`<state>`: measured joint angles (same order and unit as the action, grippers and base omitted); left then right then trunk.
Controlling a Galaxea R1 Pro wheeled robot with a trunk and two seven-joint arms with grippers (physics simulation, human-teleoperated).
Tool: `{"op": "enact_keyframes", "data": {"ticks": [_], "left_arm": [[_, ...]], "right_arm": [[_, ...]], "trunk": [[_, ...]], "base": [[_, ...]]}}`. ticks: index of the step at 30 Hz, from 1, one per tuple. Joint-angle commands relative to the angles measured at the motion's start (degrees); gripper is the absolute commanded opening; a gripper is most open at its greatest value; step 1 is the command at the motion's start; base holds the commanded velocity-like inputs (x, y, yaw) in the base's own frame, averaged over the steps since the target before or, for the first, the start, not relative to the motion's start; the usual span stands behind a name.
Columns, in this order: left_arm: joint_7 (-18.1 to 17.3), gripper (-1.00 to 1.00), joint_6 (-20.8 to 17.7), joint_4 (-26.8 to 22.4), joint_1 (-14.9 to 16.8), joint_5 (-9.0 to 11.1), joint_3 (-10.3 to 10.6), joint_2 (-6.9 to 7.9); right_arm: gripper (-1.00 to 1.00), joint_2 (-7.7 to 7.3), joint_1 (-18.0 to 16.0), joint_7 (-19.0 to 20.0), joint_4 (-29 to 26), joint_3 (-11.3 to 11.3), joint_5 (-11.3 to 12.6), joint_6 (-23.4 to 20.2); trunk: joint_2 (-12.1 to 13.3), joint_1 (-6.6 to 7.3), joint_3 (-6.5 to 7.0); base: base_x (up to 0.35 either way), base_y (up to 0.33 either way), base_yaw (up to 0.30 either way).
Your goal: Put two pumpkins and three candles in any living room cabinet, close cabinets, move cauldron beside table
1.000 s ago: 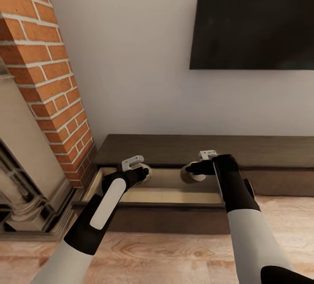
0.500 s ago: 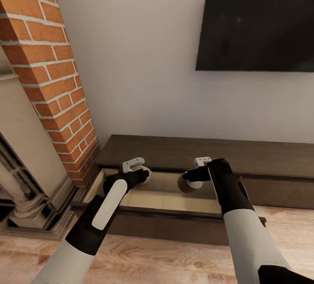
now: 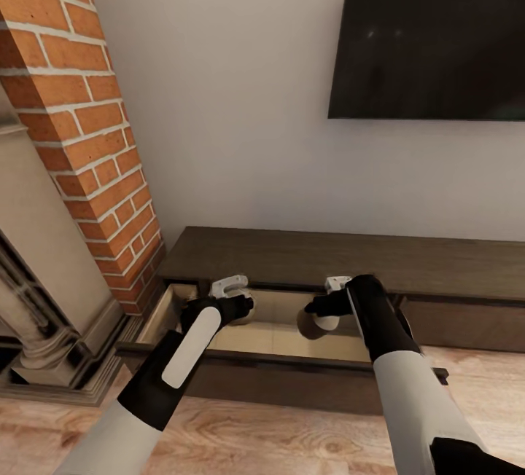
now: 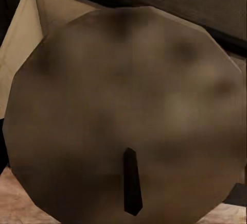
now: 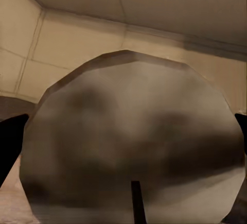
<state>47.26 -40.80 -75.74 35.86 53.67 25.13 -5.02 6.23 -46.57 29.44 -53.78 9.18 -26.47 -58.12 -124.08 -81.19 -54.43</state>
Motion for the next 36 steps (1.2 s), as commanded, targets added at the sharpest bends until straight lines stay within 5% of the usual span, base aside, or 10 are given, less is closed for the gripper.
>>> {"op": "enact_keyframes", "data": {"ticks": [1,6,14,36], "left_arm": [[-0.06,-1.0,-0.93,1.46,0.1,-0.2,0.18,-0.03],[-0.06,-1.0,-6.28,6.17,1.76,-0.17,-0.47,0.18],[-0.58,-1.0,-7.51,13.51,8.38,0.06,-1.12,0.02],[-0.43,-1.0,-7.9,16.45,8.8,0.29,-0.63,-0.7]], "right_arm": [[-1.0,0.0,-0.01,0.0,0.74,0.43,0.08,0.02],[-1.0,-0.01,-0.03,-0.05,3.2,1.87,0.06,0.04],[-1.0,-0.09,-0.27,-0.49,6.51,2.06,0.03,0.31],[-1.0,0.09,-0.28,-5.6,7.13,2.15,0.09,1.44]], "trunk": [[-0.01,0.01,0.01],[-0.01,0.01,0.01],[-0.01,0.01,0.01],[-0.01,0.01,0.01]], "base": [[0.0,0.0,0.0],[0.0,0.0,0.0],[0.0,0.0,0.0],[0.11,0.0,0.0]]}}
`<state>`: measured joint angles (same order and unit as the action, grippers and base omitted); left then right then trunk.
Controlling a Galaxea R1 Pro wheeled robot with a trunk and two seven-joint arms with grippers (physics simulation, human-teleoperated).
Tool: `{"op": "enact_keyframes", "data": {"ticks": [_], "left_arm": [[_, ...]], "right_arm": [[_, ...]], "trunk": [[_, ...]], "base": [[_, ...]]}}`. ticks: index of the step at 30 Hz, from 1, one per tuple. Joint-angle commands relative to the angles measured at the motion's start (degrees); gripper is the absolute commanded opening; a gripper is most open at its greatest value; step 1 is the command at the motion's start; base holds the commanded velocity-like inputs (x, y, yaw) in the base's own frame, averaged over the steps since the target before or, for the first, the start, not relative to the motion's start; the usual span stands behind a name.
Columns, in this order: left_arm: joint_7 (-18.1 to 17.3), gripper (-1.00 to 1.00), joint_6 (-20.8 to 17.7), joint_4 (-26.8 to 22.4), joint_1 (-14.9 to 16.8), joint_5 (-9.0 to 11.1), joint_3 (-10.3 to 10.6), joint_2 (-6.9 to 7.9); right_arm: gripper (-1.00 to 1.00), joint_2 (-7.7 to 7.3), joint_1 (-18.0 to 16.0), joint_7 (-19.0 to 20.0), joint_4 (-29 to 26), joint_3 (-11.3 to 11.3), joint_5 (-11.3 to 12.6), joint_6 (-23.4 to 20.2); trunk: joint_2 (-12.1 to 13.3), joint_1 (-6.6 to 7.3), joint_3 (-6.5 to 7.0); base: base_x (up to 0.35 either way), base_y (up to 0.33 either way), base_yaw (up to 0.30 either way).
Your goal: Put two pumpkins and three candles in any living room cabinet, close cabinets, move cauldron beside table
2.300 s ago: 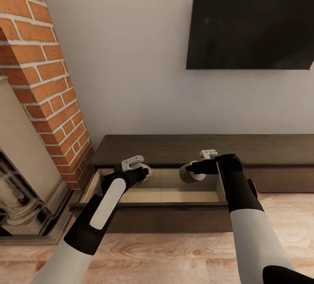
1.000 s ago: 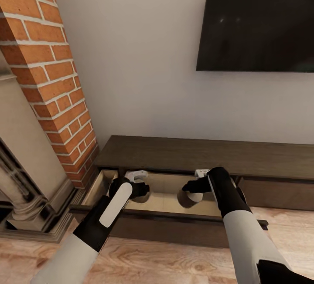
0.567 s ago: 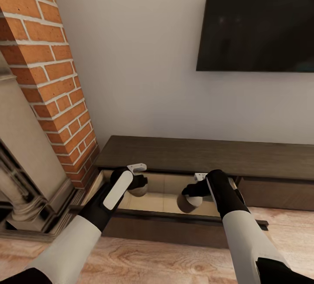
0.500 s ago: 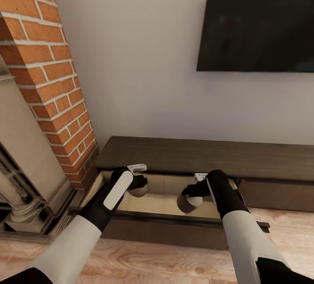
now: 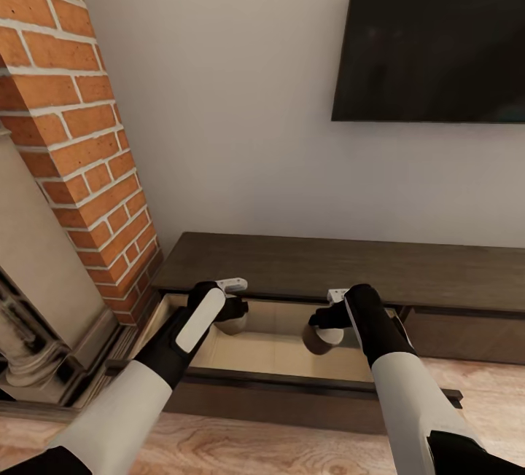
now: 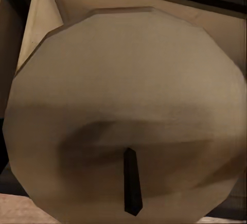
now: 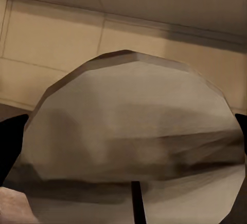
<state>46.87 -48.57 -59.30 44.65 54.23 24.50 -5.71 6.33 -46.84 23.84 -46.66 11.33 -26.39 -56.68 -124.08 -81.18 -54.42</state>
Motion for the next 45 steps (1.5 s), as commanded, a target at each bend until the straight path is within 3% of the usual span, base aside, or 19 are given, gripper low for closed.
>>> {"op": "enact_keyframes", "data": {"ticks": [1,7,10,13,16,26,33,40,45], "left_arm": [[0.0,-1.0,-0.21,0.02,0.0,-0.21,0.22,-0.13],[0.14,-1.0,-0.41,0.18,0.0,0.62,3.55,-0.34],[0.15,-1.0,-0.96,0.11,0.0,2.81,3.98,-0.35],[0.15,-1.0,-5.73,0.04,0.0,6.19,4.18,-0.31],[0.22,-1.0,-7.97,0.05,0.0,7.33,4.22,-0.28],[0.32,-1.0,-8.86,0.09,0.0,7.34,4.15,0.15],[0.62,-1.0,-8.3,0.18,0.01,6.98,4.15,0.32],[7.14,-1.0,-8.22,0.23,0.0,7.09,3.91,0.35],[8.85,-1.0,-8.18,0.24,0.0,7.07,3.81,0.35]], "right_arm": [[-1.0,0.0,0.0,-0.01,0.03,0.0,0.03,0.0],[-1.0,-0.04,0.0,-0.08,2.73,-0.07,0.11,-0.09],[-1.0,-0.07,-0.19,-0.06,4.81,-0.06,0.11,-0.1],[-1.0,-0.08,-0.32,-0.03,5.65,-0.07,0.11,-0.03],[-1.0,-0.09,-0.34,-0.02,5.82,-0.07,0.11,-0.02],[-1.0,-0.07,-0.35,0.01,5.82,-0.08,0.2,0.05],[-1.0,-0.01,-0.35,0.07,5.72,-0.08,0.19,0.08],[-1.0,0.0,-0.35,0.07,5.73,-0.08,0.17,0.08],[-1.0,0.0,-0.35,0.07,5.7,-0.08,0.17,0.13]], "trunk": [[0.0,0.0,0.0],[0.0,0.0,0.0],[0.0,0.0,0.0],[0.0,0.0,0.0],[-0.8,-0.44,-0.36],[-4.81,-2.63,-2.15],[-4.81,-2.63,-2.15],[-4.81,-2.63,-2.15],[-4.81,-2.63,-2.15]], "base": [[0.0,0.0,0.0],[0.0,0.0,0.0],[0.0,0.0,0.0],[0.0,0.0,0.0],[0.0,0.0,0.0],[0.0,0.0,0.0],[0.0,0.0,0.0],[0.0,0.148,0.0],[0.0,0.288,0.0]]}}
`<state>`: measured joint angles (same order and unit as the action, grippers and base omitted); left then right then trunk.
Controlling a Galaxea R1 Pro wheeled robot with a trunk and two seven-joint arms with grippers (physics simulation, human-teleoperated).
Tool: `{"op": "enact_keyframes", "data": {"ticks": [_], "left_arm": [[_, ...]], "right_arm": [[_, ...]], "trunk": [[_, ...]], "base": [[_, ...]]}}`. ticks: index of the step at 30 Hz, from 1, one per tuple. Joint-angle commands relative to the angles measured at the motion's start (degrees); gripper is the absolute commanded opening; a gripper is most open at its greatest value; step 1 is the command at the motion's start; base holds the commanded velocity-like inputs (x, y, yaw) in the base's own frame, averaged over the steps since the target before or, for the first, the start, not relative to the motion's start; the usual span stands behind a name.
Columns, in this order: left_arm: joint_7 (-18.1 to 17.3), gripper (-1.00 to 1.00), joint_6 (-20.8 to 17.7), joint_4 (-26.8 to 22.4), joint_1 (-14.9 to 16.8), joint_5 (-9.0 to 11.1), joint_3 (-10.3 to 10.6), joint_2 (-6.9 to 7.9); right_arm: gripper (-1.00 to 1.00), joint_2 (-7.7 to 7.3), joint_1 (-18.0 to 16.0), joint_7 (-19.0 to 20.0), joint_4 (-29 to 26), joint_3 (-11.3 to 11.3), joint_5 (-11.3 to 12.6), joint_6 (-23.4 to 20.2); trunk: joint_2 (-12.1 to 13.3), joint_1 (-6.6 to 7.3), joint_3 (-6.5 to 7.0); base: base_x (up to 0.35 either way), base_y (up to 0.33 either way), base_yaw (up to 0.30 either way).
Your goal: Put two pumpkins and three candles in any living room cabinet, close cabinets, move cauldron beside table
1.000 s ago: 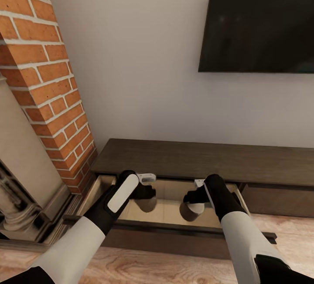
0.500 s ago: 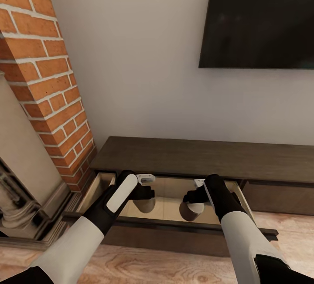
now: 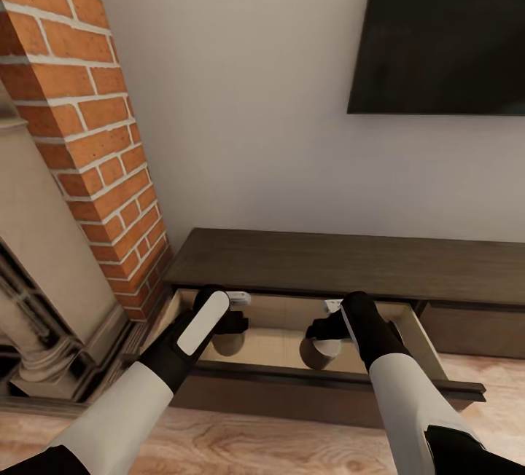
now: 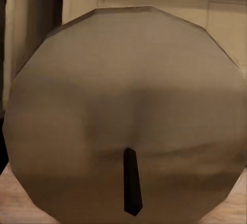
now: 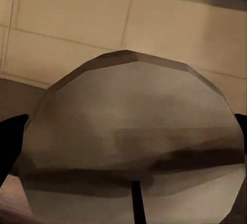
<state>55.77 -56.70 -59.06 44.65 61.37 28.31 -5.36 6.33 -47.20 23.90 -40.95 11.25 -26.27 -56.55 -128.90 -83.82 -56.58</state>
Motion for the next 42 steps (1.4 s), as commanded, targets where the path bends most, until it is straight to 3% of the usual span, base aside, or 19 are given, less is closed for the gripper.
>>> {"op": "enact_keyframes", "data": {"ticks": [1,16,26,37,38,40,42], "left_arm": [[0.01,-1.0,-0.03,-0.02,0.0,-0.08,0.01,0.0],[0.22,-1.0,0.7,-0.29,-0.51,-0.37,0.12,0.34],[0.05,-1.0,1.11,-0.35,-0.52,-0.5,0.01,0.35],[0.06,-1.0,2.41,2.05,0.47,-0.04,0.12,-0.61],[-0.07,-1.0,3.36,13.29,1.32,-0.03,0.1,-0.66],[-0.4,-1.0,5.65,15.67,2.01,-0.06,0.09,-0.69],[-2.92,-1.0,8.86,18.55,3.0,-0.28,0.11,-0.68]], "right_arm": [[-1.0,0.0,0.0,0.0,0.0,0.0,0.04,0.01],[-1.0,-0.09,-0.26,0.2,0.0,-0.05,-0.05,1.37],[-1.0,-0.17,-0.27,0.2,-0.22,-0.01,0.7,1.61],[-1.0,0.07,-0.27,-0.06,1.7,-0.3,0.96,1.25],[-1.0,0.1,-0.28,-0.18,4.26,-0.33,0.94,1.33],[-1.0,0.39,-0.53,-1.47,5.57,-0.34,0.91,1.52],[-1.0,0.89,-0.65,-3.94,6.47,-0.35,0.94,2.83]], "trunk": [[0.0,0.0,0.0],[0.0,0.0,0.0],[0.0,0.0,0.0],[0.0,0.0,0.0],[0.0,0.0,0.0],[0.0,0.0,0.0],[0.0,0.0,0.0]], "base": [[0.0,0.241,0.0],[0.002,0.029,0.0],[0.255,0.0,0.0],[0.021,0.0,0.0],[0.0,0.0,0.0],[0.0,0.0,0.0],[0.0,0.0,0.0]]}}
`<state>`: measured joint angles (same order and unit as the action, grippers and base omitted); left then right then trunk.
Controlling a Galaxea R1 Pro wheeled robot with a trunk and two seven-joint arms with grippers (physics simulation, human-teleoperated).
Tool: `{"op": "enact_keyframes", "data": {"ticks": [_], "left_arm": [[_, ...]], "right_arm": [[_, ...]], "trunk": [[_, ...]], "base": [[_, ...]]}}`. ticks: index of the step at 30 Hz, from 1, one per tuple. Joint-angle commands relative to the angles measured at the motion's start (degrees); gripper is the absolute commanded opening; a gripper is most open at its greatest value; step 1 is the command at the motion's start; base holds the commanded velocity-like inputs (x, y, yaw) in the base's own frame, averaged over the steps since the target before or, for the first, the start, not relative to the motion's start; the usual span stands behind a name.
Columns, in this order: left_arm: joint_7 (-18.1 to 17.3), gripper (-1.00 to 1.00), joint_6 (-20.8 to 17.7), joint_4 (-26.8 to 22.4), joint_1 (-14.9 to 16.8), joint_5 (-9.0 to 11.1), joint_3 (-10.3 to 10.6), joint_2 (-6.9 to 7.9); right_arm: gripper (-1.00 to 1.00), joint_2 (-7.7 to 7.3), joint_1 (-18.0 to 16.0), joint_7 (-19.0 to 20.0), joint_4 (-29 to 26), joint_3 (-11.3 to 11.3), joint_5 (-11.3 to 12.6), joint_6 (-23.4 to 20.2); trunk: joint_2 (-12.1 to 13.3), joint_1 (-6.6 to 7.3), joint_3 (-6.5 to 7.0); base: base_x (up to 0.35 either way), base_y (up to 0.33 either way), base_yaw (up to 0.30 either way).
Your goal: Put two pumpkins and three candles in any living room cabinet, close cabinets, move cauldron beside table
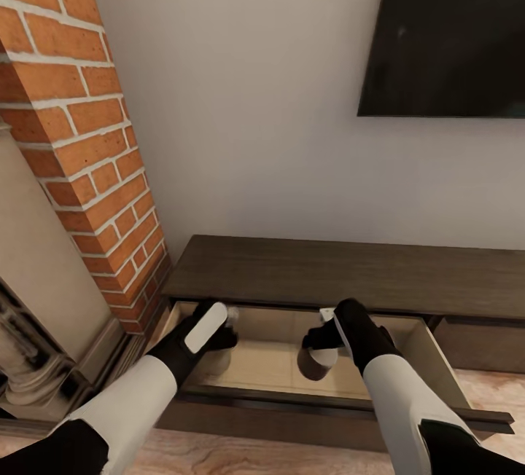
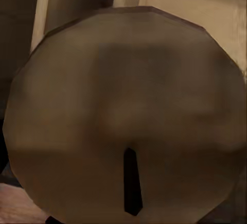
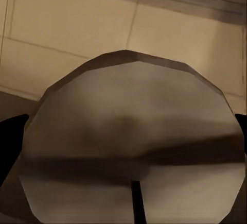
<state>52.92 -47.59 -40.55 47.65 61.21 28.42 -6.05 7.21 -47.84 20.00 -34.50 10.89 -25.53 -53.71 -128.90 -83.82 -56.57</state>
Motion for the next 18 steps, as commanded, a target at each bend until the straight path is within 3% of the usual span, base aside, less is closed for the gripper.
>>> {"op": "enact_keyframes", "data": {"ticks": [1,3,6,18], "left_arm": [[-1.78,-1.0,1.19,0.85,0.31,-0.24,0.02,0.03],[-5.46,-1.0,3.63,1.9,0.68,-0.46,0.06,0.06],[-7.21,-1.0,4.5,2.1,0.83,-0.41,0.12,0.07],[-7.27,-1.0,4.51,-2.46,0.87,-0.3,1.02,0.07]], "right_arm": [[-1.0,0.16,-0.02,-0.8,0.48,0.01,0.26,1.09],[-1.0,0.35,-0.05,-1.88,1.58,0.0,0.35,3.56],[-1.0,0.42,-0.06,-2.3,2.18,0.0,0.39,4.73],[-1.0,0.43,-0.06,-2.39,2.18,0.18,0.32,5.28]], "trunk": [[0.0,0.0,0.0],[0.0,0.0,0.0],[0.0,0.0,0.0],[0.4,0.22,0.17]], "base": [[0.0,0.0,0.0],[0.0,0.0,0.0],[0.0,0.0,0.0],[0.0,0.0,0.0]]}}
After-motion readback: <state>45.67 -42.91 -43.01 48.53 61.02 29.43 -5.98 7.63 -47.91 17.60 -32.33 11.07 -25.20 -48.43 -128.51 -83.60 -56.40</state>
